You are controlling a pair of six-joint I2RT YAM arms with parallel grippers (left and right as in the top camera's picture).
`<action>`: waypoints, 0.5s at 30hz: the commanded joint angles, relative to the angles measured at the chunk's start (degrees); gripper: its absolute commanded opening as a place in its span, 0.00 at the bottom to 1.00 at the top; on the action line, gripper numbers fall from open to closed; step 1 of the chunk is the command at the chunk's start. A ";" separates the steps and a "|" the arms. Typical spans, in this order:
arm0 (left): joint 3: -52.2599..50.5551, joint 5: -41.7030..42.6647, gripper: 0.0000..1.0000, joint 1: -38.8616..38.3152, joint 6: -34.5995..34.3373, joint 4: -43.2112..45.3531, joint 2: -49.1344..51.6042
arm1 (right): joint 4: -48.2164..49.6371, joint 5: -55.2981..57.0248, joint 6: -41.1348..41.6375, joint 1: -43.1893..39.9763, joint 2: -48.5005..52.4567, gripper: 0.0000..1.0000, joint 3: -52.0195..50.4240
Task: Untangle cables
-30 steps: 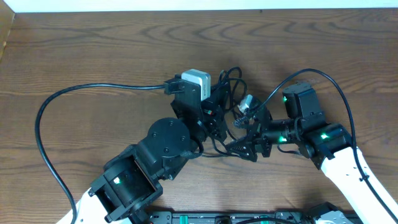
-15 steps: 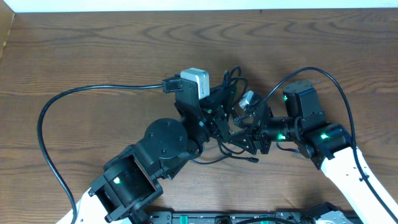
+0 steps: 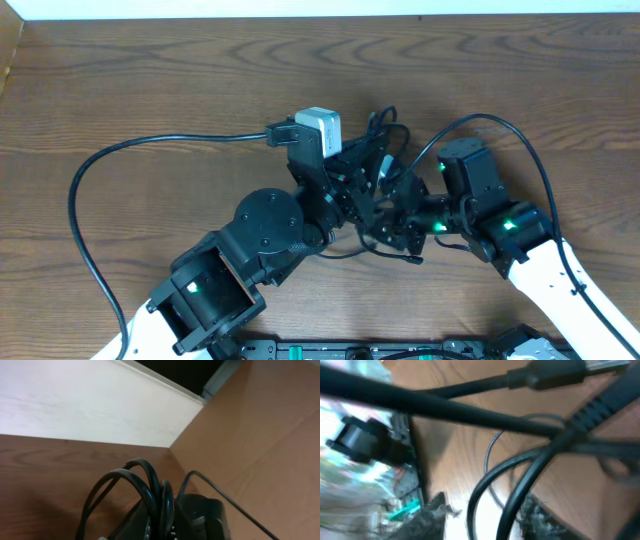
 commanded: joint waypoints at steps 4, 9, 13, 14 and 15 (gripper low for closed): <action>2.14 1.75 0.07 0.13 -0.52 0.50 -0.39 | 0.00 5.66 2.73 0.50 -0.35 0.01 0.00; 2.14 -1.86 0.07 0.13 5.90 -1.49 -0.39 | -0.17 5.84 3.78 0.22 -0.66 0.01 0.02; 2.14 -5.79 0.08 0.13 6.03 -4.17 -0.42 | -1.18 5.86 3.76 -0.63 -2.29 0.01 0.02; 2.14 -6.03 0.08 0.13 6.05 -4.59 -0.42 | -1.40 5.86 3.76 -0.87 -2.89 0.01 0.02; 2.14 -6.01 0.07 0.13 6.05 -4.96 -0.42 | -1.57 5.86 3.76 -1.20 -3.58 0.01 0.02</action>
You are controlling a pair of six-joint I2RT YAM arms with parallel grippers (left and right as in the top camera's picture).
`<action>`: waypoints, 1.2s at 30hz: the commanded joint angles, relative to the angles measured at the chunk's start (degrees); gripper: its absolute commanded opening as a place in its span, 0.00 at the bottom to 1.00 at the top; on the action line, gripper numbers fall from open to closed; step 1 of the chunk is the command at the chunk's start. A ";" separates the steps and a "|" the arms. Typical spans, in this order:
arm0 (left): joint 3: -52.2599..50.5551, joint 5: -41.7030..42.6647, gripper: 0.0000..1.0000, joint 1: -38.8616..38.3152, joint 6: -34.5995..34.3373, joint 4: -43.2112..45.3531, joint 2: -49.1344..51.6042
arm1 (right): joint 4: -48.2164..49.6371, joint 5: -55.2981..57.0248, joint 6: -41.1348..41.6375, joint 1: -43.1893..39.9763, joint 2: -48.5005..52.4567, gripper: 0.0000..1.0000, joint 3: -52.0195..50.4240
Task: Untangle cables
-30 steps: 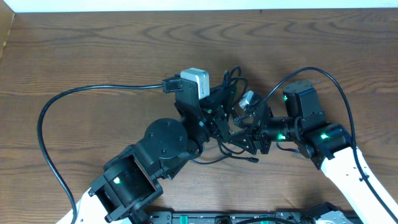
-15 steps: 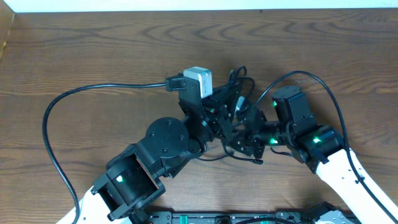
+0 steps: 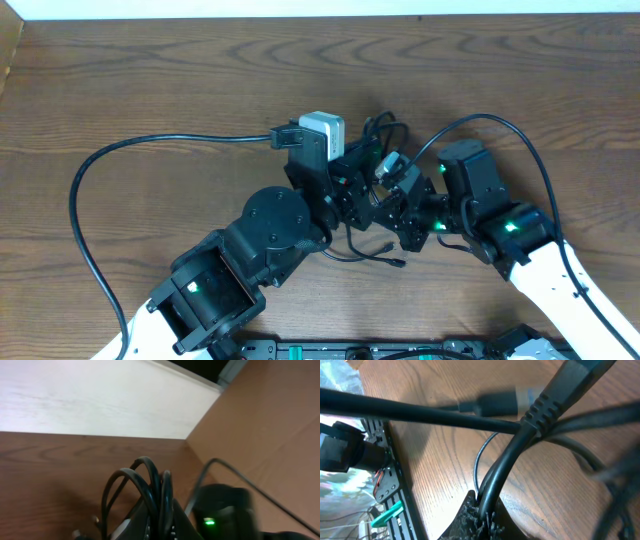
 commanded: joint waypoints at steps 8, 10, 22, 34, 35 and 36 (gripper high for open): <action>2.14 -6.47 0.08 0.24 2.08 -3.32 -0.46 | -1.11 0.24 0.74 -1.55 -8.22 0.01 0.02; 2.14 -7.13 0.08 0.24 2.08 -4.09 -0.46 | -1.68 0.33 0.72 -1.57 -9.73 0.01 0.02; 2.14 -10.05 0.07 0.24 2.08 -7.06 -1.27 | -11.15 31.01 9.81 -1.57 -15.39 0.01 0.02; 2.14 -9.99 0.07 0.24 2.03 -6.25 -1.62 | -18.34 49.31 21.77 -2.23 -15.37 0.87 0.02; 2.14 -9.88 0.08 0.22 2.03 -5.81 -1.62 | -18.62 49.27 21.84 -2.56 -15.37 0.99 0.02; 2.14 -9.57 0.08 0.24 2.05 -5.35 -1.62 | -18.86 49.27 22.36 -2.82 -15.37 0.99 0.02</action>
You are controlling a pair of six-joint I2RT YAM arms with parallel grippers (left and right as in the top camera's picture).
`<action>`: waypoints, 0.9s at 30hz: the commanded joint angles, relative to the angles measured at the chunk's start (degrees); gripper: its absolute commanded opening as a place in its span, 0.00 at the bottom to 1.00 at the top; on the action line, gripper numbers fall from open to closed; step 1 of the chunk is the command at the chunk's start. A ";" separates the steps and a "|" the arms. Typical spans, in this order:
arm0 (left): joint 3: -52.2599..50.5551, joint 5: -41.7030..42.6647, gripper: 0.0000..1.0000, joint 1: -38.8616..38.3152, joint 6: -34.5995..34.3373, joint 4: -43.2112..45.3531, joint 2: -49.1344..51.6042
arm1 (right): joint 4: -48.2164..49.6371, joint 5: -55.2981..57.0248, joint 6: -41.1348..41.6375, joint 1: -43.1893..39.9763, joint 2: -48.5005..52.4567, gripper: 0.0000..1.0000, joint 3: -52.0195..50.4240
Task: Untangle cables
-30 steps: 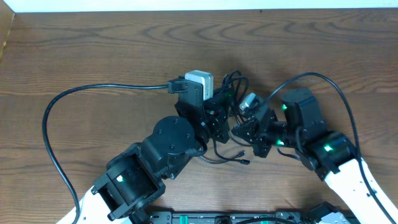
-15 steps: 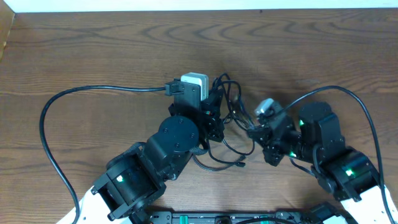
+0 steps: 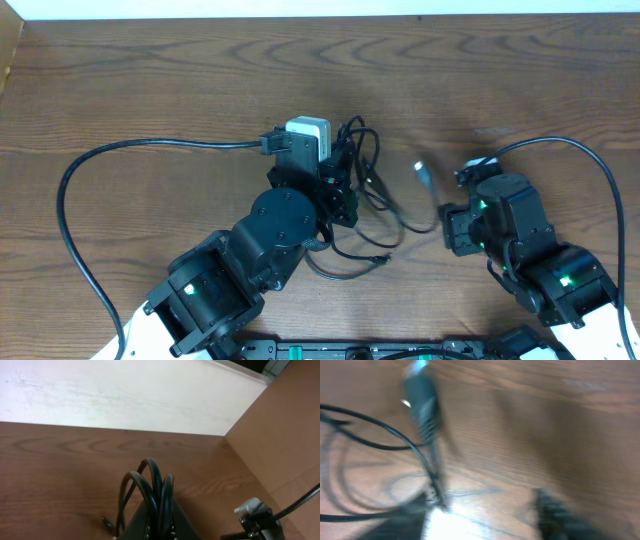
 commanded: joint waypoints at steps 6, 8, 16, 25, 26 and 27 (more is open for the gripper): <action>2.14 -0.17 0.08 0.24 0.79 3.54 -1.25 | -1.25 3.96 3.98 -1.66 -0.35 0.99 0.02; 2.14 -0.11 0.07 0.22 0.76 3.93 -1.40 | -1.27 3.89 3.98 -1.66 -0.35 0.99 0.02; 2.14 4.87 0.08 0.24 0.79 8.79 -1.81 | -1.22 3.76 3.98 -1.66 -0.31 0.99 0.02; 2.14 4.90 0.57 0.24 0.81 9.44 -1.88 | -0.63 3.78 4.61 -1.66 -0.31 0.99 0.02; 2.14 4.90 0.65 0.24 0.81 9.25 -1.88 | -0.59 3.78 4.61 -1.66 -0.31 0.99 0.02; 2.14 4.87 0.68 0.24 0.81 8.61 -1.88 | -0.57 3.80 4.61 -1.66 -0.31 0.99 0.02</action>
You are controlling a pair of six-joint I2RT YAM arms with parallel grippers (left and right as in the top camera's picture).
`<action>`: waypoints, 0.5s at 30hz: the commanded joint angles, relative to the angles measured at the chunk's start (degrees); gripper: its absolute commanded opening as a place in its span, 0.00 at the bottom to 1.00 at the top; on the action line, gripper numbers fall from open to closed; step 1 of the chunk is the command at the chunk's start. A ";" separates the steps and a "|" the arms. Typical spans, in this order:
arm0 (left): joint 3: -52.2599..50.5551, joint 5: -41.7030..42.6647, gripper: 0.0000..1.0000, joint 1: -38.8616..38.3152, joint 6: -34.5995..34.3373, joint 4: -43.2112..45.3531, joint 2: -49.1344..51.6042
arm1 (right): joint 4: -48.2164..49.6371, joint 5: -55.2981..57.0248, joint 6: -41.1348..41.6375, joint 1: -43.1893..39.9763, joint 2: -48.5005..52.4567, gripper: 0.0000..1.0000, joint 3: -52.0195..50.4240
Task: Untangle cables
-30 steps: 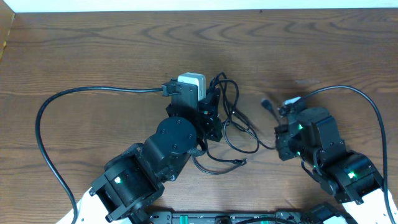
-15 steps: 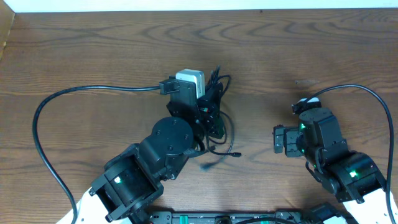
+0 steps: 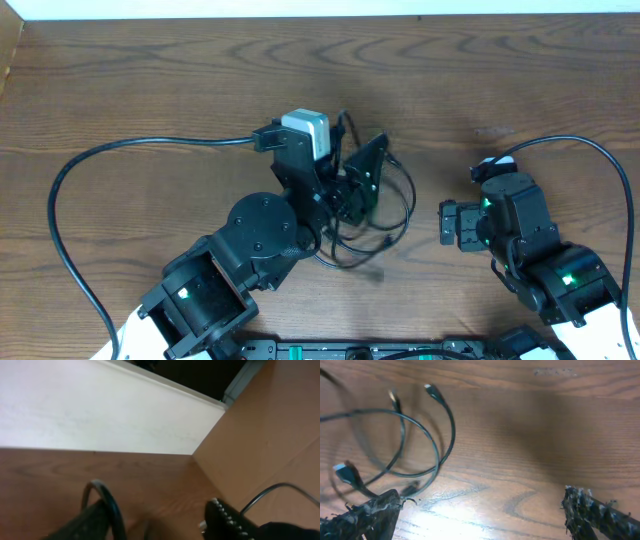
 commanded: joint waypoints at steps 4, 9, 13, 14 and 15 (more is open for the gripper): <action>2.14 0.04 0.80 0.24 4.22 -2.93 -0.92 | 0.11 1.09 1.03 -0.28 -0.31 0.99 0.02; 2.14 -5.53 0.83 0.24 5.81 -10.05 -0.94 | 0.15 1.09 1.01 -0.28 -0.31 0.99 0.02; 2.14 -9.68 0.87 0.24 5.79 -17.05 -0.94 | 0.15 1.09 1.01 -0.28 -0.31 0.99 0.02; 2.14 -10.38 0.88 0.24 5.79 -18.91 -0.92 | 0.17 1.07 1.01 -0.28 -0.31 0.99 0.02; 2.14 -11.10 0.88 0.24 5.77 -20.85 -0.92 | 0.17 1.03 1.01 -0.28 -0.31 0.99 0.02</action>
